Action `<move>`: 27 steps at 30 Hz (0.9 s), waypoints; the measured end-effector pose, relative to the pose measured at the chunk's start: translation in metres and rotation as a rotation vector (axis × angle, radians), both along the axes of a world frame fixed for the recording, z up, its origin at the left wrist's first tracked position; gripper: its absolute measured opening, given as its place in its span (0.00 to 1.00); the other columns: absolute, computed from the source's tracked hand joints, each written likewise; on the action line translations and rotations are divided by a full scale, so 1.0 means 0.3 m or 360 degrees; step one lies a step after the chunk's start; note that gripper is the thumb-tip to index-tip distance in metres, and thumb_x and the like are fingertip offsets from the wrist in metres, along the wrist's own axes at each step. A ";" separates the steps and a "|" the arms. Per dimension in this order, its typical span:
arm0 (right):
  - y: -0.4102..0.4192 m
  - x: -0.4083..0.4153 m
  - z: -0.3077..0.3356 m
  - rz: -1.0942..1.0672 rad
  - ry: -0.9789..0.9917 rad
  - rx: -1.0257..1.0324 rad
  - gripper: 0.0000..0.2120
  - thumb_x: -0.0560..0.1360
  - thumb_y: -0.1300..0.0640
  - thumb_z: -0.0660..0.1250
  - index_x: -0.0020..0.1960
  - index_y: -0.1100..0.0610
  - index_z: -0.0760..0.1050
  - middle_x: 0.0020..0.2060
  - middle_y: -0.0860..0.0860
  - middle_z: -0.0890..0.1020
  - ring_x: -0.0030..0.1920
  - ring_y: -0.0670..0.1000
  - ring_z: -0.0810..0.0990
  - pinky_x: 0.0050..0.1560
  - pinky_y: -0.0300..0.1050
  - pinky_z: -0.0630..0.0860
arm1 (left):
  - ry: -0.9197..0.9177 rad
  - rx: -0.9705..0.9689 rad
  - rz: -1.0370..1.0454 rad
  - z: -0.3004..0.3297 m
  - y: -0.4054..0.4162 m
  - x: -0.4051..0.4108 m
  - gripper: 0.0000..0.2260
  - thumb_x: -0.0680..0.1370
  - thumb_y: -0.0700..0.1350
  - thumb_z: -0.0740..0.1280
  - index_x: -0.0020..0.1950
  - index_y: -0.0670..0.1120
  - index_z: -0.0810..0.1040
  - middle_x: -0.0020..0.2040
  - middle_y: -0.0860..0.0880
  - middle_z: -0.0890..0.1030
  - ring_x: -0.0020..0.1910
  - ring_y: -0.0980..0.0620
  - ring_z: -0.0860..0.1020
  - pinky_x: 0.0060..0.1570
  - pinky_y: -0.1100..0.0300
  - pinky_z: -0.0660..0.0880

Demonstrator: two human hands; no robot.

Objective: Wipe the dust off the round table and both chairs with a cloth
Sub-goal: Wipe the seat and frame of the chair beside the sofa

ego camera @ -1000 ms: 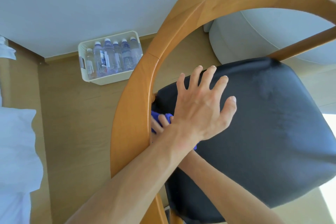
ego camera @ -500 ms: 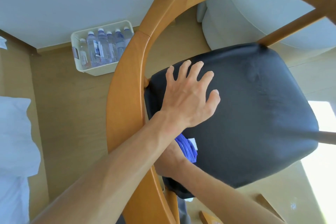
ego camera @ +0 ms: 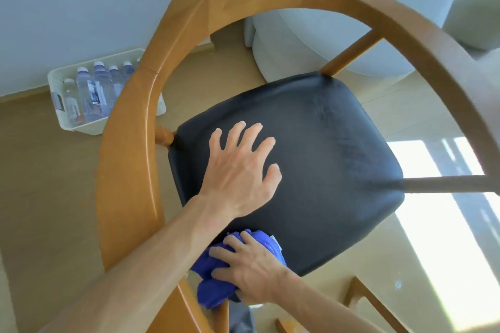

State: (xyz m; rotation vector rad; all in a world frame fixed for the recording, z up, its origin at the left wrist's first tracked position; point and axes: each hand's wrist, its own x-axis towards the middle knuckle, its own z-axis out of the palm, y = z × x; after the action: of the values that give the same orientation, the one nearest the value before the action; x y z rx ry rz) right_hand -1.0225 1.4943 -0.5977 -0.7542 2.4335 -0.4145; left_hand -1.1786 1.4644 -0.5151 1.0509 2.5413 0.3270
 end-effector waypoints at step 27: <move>0.815 0.013 -0.035 -0.2871 0.0131 0.0509 0.09 0.74 0.57 0.61 0.54 0.56 0.70 0.60 0.57 0.68 0.58 0.62 0.67 0.58 0.60 0.70 | -0.0016 -0.0083 -0.0090 0.026 0.246 0.021 0.28 0.74 0.56 0.50 0.74 0.54 0.65 0.76 0.52 0.59 0.76 0.49 0.53 0.72 0.43 0.50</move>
State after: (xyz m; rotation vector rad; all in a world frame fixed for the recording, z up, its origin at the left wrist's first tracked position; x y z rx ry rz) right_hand -1.0187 1.7387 -0.6081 1.7298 2.4346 -0.5297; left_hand -1.1724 1.5381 -0.5073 1.0966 2.4923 0.2487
